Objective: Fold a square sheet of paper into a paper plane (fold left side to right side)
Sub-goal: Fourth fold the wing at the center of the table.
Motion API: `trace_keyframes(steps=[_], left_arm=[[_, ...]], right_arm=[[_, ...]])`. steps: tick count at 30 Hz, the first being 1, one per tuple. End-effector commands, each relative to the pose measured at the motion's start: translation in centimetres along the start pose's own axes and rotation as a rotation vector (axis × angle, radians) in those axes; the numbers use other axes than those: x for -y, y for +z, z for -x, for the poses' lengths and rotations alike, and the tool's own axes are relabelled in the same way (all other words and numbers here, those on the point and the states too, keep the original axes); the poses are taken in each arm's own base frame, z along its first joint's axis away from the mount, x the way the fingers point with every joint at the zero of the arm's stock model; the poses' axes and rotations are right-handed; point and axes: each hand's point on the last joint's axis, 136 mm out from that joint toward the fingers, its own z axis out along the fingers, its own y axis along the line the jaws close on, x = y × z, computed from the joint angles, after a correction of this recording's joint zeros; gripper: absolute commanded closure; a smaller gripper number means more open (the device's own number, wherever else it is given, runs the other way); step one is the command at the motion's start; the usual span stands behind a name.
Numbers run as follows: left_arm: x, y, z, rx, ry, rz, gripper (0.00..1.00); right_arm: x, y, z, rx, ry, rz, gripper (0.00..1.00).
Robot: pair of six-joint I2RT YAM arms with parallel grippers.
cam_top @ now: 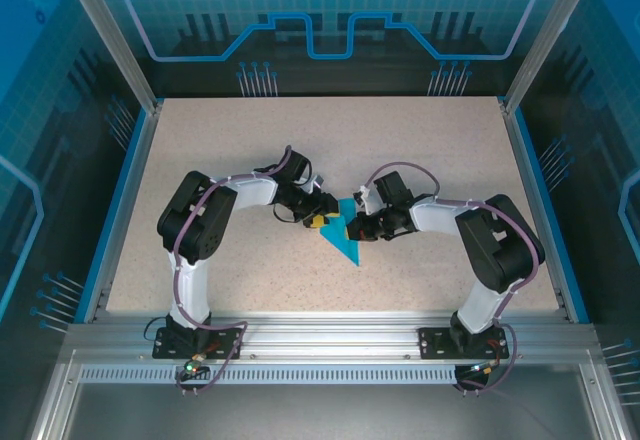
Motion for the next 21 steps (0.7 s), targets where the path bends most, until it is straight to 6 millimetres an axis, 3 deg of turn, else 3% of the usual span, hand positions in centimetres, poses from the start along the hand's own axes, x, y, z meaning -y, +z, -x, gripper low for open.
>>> trace_keyframes(steps=[1,21], left_arm=[[-2.3,0.9,-0.2,-0.002,-0.019,0.083,0.53],[-2.6,1.0,-0.2,-0.005,-0.019,0.093,0.53]], right_arm=[[0.6,-0.6,0.6,0.005,0.004,-0.035,1.0],[1.3,-1.5,1.1,0.017,0.027,-0.038,1.0]])
